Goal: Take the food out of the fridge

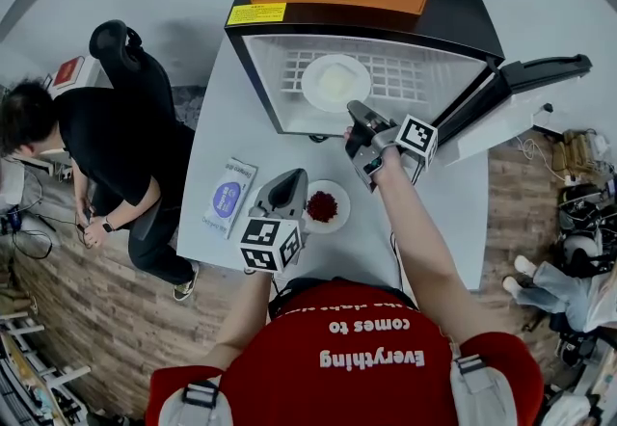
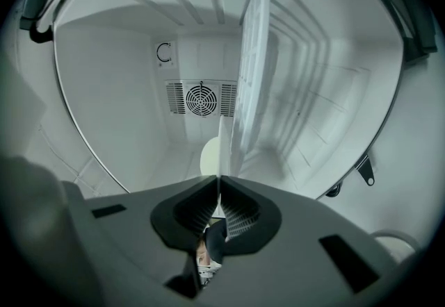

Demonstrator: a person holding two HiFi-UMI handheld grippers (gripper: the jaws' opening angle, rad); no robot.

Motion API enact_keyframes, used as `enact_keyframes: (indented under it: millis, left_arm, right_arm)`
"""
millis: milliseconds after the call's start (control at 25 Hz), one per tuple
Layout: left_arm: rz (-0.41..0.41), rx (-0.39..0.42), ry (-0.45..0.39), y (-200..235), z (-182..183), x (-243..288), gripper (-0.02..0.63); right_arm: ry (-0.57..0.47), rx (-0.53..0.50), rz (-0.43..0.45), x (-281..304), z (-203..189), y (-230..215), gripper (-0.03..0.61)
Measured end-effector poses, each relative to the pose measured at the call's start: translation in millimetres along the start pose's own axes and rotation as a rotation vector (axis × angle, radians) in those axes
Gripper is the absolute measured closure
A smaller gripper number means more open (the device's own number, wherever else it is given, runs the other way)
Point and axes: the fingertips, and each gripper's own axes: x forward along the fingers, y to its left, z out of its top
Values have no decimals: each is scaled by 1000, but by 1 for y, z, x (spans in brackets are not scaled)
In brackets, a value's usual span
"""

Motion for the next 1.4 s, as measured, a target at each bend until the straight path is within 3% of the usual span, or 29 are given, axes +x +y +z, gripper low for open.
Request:
enact_keyframes:
  millis: [720,1400]
  left_arm:
    - [-18,37,-28,-14,7,-15,607]
    - [-24,43,-49,-40,-3,-55,607]
  right_arm:
    - [97,-94,136,-51,-44,44,555]
    - [98,-72,317,-143,-98,74,555]
